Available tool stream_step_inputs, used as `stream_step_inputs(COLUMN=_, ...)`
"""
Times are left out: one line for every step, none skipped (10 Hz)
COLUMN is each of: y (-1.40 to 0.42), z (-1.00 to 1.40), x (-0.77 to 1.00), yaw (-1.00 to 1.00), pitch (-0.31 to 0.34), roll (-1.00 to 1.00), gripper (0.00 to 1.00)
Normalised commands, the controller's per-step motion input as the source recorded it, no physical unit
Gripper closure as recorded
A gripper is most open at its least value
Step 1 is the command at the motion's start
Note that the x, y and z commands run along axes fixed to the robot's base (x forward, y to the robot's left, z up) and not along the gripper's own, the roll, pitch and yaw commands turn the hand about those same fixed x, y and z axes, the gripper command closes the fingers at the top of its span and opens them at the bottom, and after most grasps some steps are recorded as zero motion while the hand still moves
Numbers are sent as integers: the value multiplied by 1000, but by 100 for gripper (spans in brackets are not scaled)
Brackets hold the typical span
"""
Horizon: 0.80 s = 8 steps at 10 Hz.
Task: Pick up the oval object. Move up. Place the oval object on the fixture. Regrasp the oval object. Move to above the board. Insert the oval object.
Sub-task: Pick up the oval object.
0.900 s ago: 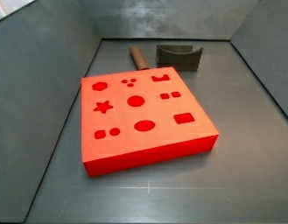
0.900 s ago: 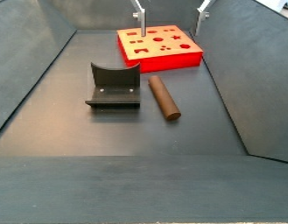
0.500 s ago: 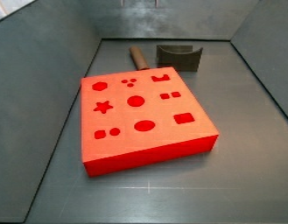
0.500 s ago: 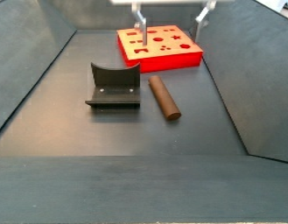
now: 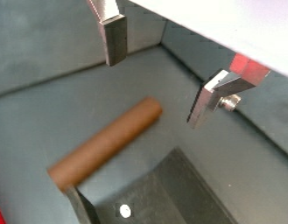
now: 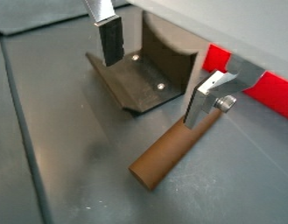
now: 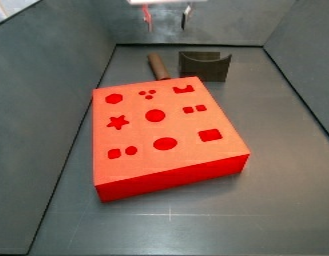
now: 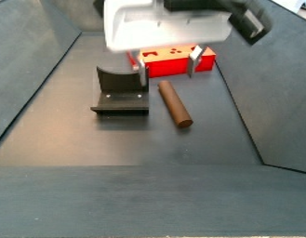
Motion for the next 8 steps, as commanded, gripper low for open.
stream_step_inputs(y=-354, z=-1000, x=0, yaw=340, pitch=0, roll=79, gripper=0)
stream_step_inputs(y=-454, z=-1000, x=0, yaw=254, pitch=-26, roll=110, gripper=0)
stream_step_inputs(y=-480, z=-1000, x=0, yaw=186, pitch=-60, roll=124, gripper=0)
stream_step_inputs(y=-469, z=-869, x=-74, yaw=174, pitch=-159, roll=111, gripper=0)
stream_step_inputs(y=-314, z=-471, x=-200, yaw=286, pitch=-367, roll=111, gripper=0)
stream_step_inputs(y=3, z=0, x=0, yaw=29, pitch=0, roll=0, gripper=0)
stream_step_inputs(y=0, z=-197, x=-323, yaw=-209, pitch=-210, roll=-3, gripper=0)
stream_step_inputs(y=69, z=-300, x=-120, yaw=-677, pitch=-373, roll=0, gripper=0)
